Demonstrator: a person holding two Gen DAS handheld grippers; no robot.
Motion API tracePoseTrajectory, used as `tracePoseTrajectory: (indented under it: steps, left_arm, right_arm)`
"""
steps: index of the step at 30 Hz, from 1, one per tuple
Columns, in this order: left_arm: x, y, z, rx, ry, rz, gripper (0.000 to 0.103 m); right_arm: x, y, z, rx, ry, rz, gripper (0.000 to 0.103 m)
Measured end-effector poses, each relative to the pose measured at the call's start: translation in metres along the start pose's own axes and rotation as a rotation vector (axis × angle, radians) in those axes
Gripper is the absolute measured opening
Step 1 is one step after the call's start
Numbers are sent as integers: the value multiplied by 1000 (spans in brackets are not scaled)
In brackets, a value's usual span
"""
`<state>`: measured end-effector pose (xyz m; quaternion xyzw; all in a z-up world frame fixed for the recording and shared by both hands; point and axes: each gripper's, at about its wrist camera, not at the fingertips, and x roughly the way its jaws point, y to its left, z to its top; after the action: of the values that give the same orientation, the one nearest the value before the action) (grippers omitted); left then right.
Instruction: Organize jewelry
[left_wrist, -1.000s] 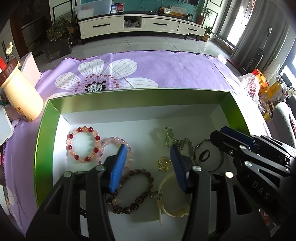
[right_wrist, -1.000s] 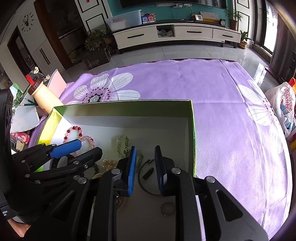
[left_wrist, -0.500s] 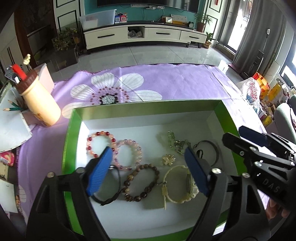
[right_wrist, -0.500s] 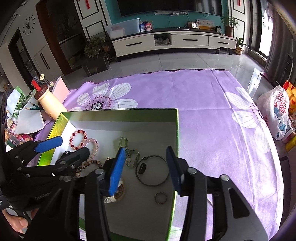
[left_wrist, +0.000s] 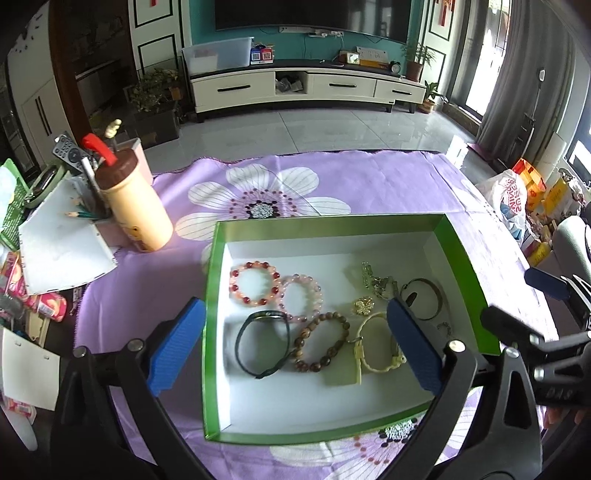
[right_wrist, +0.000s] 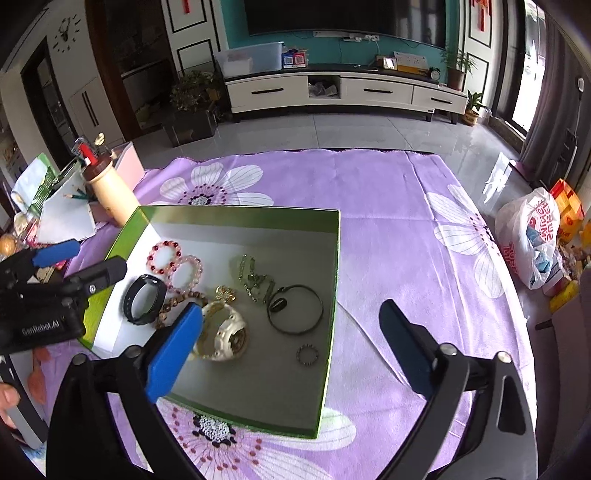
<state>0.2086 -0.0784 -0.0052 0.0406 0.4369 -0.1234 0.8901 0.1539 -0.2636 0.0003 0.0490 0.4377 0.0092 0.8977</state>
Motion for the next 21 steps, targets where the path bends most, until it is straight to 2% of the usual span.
tracePoseTrajectory:
  steps: [7,13,21]
  left_arm:
    - [-21,7,-1,-15,2,25,101]
    - [-36,12,-1,-26,36,59,101]
    - [-51,14,1,-44,77,52,101]
  right_arm:
    - [-13,9,-4,5,17,-19,102]
    - [-24,14,-1,30,27,-30,102]
    - [-37,22,3,29,25,-21,102]
